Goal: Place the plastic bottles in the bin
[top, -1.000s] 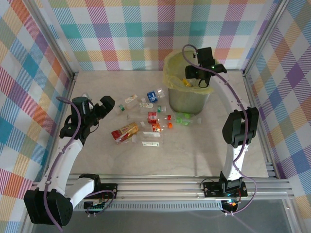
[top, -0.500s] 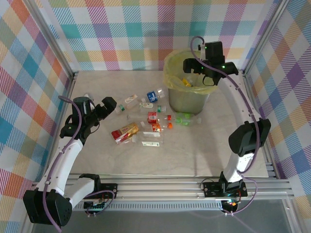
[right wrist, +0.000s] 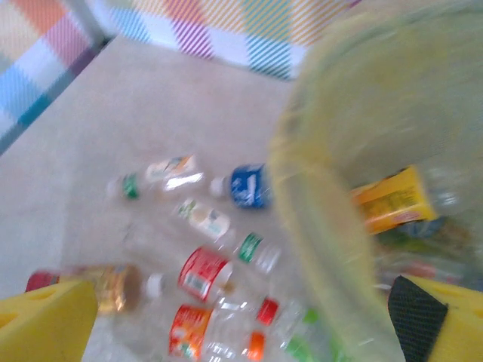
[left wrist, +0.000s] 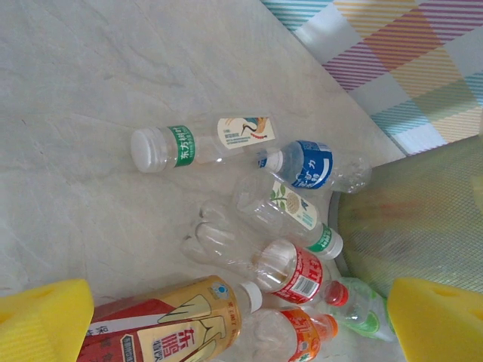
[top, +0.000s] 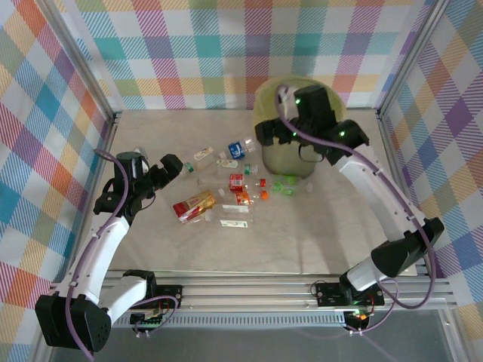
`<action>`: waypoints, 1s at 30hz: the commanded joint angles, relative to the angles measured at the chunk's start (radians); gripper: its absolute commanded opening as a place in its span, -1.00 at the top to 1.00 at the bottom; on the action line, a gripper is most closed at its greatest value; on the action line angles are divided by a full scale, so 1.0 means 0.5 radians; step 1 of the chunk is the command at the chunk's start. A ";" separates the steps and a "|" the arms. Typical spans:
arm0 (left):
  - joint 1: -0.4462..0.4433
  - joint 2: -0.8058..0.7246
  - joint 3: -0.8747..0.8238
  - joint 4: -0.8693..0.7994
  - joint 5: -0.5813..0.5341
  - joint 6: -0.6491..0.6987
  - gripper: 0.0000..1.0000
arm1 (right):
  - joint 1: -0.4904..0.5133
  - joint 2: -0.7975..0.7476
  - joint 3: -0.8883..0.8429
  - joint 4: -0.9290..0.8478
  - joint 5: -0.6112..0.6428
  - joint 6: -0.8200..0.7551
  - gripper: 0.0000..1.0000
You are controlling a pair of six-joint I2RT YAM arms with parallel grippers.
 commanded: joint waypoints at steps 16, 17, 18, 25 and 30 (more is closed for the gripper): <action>-0.022 -0.029 -0.079 -0.230 -0.374 0.018 -1.00 | 0.609 0.431 -0.255 -0.366 -0.003 -0.536 -0.99; -0.024 -0.032 -0.082 -0.238 -0.389 0.015 -1.00 | 0.622 0.470 -0.238 -0.369 0.005 -0.560 -0.99; -0.022 -0.034 -0.085 -0.246 -0.401 0.011 -1.00 | 0.641 0.510 -0.216 -0.371 0.008 -0.590 -0.99; -0.025 -0.066 -0.090 -0.303 -0.516 -0.048 -1.00 | 0.754 0.763 -0.091 -0.430 0.076 -0.765 -0.99; -0.019 -0.093 -0.096 -0.326 -0.576 -0.072 -1.00 | 0.783 0.891 -0.044 -0.455 0.107 -0.839 -0.99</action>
